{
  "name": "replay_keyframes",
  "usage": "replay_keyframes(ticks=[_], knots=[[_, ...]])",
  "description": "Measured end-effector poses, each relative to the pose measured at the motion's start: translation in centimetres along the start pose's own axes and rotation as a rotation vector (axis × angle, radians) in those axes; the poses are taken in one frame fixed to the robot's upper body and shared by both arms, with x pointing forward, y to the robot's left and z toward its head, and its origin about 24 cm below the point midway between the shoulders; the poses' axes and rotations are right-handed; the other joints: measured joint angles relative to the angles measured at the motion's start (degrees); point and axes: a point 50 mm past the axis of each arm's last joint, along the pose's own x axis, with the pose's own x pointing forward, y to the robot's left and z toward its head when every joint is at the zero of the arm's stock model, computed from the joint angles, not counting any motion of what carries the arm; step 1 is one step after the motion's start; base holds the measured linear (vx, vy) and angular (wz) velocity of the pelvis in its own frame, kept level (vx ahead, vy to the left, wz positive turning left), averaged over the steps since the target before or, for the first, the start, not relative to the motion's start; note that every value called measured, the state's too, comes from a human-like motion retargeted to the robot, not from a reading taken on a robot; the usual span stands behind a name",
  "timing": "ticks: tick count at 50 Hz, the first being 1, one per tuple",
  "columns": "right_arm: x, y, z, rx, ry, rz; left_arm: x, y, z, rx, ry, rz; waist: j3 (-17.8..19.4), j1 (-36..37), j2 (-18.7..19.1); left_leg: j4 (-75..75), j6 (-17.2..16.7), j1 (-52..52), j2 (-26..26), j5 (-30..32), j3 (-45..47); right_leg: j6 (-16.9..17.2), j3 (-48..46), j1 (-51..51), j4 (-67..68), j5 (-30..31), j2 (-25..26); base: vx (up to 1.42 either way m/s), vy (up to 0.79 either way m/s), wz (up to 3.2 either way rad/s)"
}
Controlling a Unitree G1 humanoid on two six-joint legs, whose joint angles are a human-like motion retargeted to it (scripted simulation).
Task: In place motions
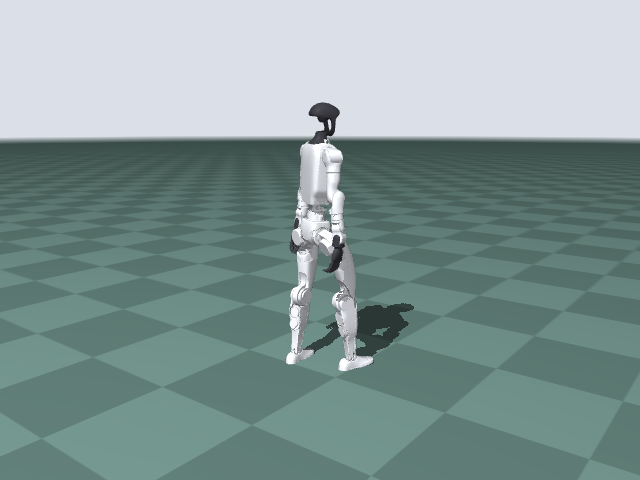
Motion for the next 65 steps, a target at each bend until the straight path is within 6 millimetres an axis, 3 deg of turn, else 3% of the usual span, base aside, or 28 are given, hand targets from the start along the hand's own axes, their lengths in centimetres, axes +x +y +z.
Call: replay_keyframes(ticks=[3,6,10,16,19,25,30,33,36,38,40,45,50,55,57,58,60,62,65], knots=[[0.0,0.2,-0.9,0.020,0.034,0.006,0.0,0.9,0.7,0.039,-0.015,0.030,0.68,1.63,1.13,-0.85,-0.07,1.60,1.30,-0.66,7.08,-3.07,-17.14,-0.43,0.74,-4.72,-4.13,-0.23,0.04,-2.83],[0.1,0.8,-2.9,0.076,0.103,0.003,0.0,1.2,-0.4,0.005,0.012,0.040,-1.47,4.30,2.38,-1.72,-0.16,2.57,2.43,-1.42,14.45,-4.79,-35.77,0.47,2.57,-7.86,-8.39,0.00,-0.03,-2.75],[-0.2,1.3,-5.2,0.185,0.191,0.014,0.0,1.4,-2.0,-0.023,0.047,0.024,-3.62,7.31,2.92,-2.84,-0.55,4.24,2.36,-2.34,22.92,-7.29,-45.64,0.57,7.79,-6.38,-11.69,0.01,-0.10,-2.63],[-0.7,1.5,-7.0,0.324,0.255,0.015,-0.1,1.4,-3.5,0.008,0.113,0.034,-5.62,5.58,4.46,-3.18,-1.50,5.73,2.62,-3.78,29.36,-6.96,-44.81,1.58,12.36,-4.37,-12.47,0.04,-0.16,-1.64],[-0.8,1.9,-7.6,0.363,0.276,0.023,-0.1,1.1,-3.5,0.015,0.118,0.027,-6.22,3.58,5.14,-3.02,-2.09,6.87,3.14,-4.24,31.11,-4.75,-44.28,4.54,7.92,-5.56,-10.11,0.14,-0.27,-0.88],[-0.6,3.2,-7.7,0.355,0.290,0.069,0.1,0.5,-1.5,0.014,0.037,0.012,-6.91,2.34,4.30,-2.03,-2.88,9.52,4.11,-2.99,34.46,-6.21,-39.94,5.92,-1.46,-1.14,-5.39,0.15,-0.29,-0.77],[-0.2,2.8,-6.2,0.243,0.241,0.059,0.1,-0.3,1.1,0.016,-0.064,-0.035,-6.06,0.58,2.63,0.93,-2.26,11.69,4.76,-0.39,36.51,-6.19,-35.57,6.64,-3.91,-1.22,-4.13,0.11,-0.31,-0.53],[-0.1,2.5,-5.6,0.187,0.227,0.067,0.0,-0.7,1.9,0.045,-0.102,-0.029,-6.67,1.09,0.19,4.82,-0.20,12.11,4.77,3.43,37.16,-4.36,-32.95,6.77,-3.83,-1.75,-6.42,0.13,-0.21,-0.59],[0.0,2.3,-4.7,0.153,0.200,0.067,0.0,-1.4,2.3,0.034,-0.124,-0.043,-6.80,1.37,-4.82,14.12,6.11,9.65,4.75,7.36,34.04,-2.82,-30.70,7.56,-4.02,-2.00,-11.20,0.13,-0.20,-0.39],[0.1,2.1,-3.8,0.145,0.167,0.066,-0.1,-1.6,2.7,0.034,-0.140,-0.052,-6.30,2.01,-7.62,23.92,11.24,5.63,6.50,7.27,29.32,-1.67,-28.93,8.13,-4.01,-2.17,-13.85,0.13,-0.23,-0.47],[0.1,1.9,-3.1,0.141,0.136,0.069,-0.1,-1.9,2.9,0.026,-0.153,-0.059,-5.80,2.85,-8.60,30.35,12.31,2.27,8.28,5.30,24.96,-1.01,-27.70,8.61,-4.39,-2.18,-14.39,0.09,-0.13,-0.51],[0.1,1.0,-2.1,0.136,0.100,0.051,-0.1,-3.1,2.6,-0.022,-0.157,-0.099,-4.84,5.97,-6.48,29.48,7.64,-5.96,6.13,3.46,10.44,-1.62,-24.17,8.92,-5.51,-1.76,-10.88,0.07,-0.03,-0.74],[0.0,0.7,-1.7,0.152,0.080,0.053,-0.1,-2.9,2.0,0.036,-0.138,-0.098,-4.12,6.91,-4.16,17.12,4.68,-7.01,3.89,-0.65,7.58,-2.16,-22.65,9.62,-5.89,-2.21,-8.11,0.08,0.02,-0.45],[0.0,1.0,-2.4,0.159,0.105,0.062,0.1,-2.5,0.7,0.052,-0.088,-0.090,-3.65,7.83,0.66,6.41,-2.74,-7.82,4.06,2.08,4.31,-3.88,-22.21,10.88,-5.95,-3.46,-2.18,0.13,0.06,-0.41],[0.0,1.2,-3.0,0.155,0.134,0.067,0.1,-2.5,-0.1,0.051,-0.063,-0.096,-3.40,7.11,2.15,2.69,-1.74,-6.75,3.47,8.52,3.76,-4.26,-22.22,12.20,-5.94,-4.00,-0.82,0.19,0.11,-0.14],[0.0,1.4,-3.5,0.155,0.154,0.070,0.1,-2.4,-0.6,0.055,-0.045,-0.096,-3.79,6.21,2.81,1.88,-1.53,-6.44,2.39,7.29,-0.56,-4.36,-22.67,12.66,-5.88,-4.27,-0.50,0.23,0.14,0.21],[-0.1,1.8,-4.6,0.151,0.197,0.076,0.1,-2.3,-1.6,0.058,-0.007,-0.094,-5.56,4.31,3.95,0.30,-3.60,-3.88,5.26,6.10,12.39,-4.55,-23.45,12.44,-5.68,-4.79,-0.07,0.19,0.13,0.31],[-0.1,2.2,-5.2,0.170,0.224,0.080,0.1,-2.1,-1.9,0.066,0.008,-0.084,-5.67,3.17,4.59,-1.07,-3.56,-3.66,3.88,6.55,6.73,-4.66,-24.04,12.89,-5.53,-5.18,0.31,0.05,0.11,0.30],[-0.3,2.6,-6.1,0.210,0.258,0.084,0.1,-1.8,-1.5,0.077,0.001,-0.078,-5.35,2.60,4.06,-0.43,-2.74,-3.65,3.41,5.86,5.54,-4.53,-24.10,13.47,-5.15,-5.48,-0.48,0.08,0.11,0.07]])
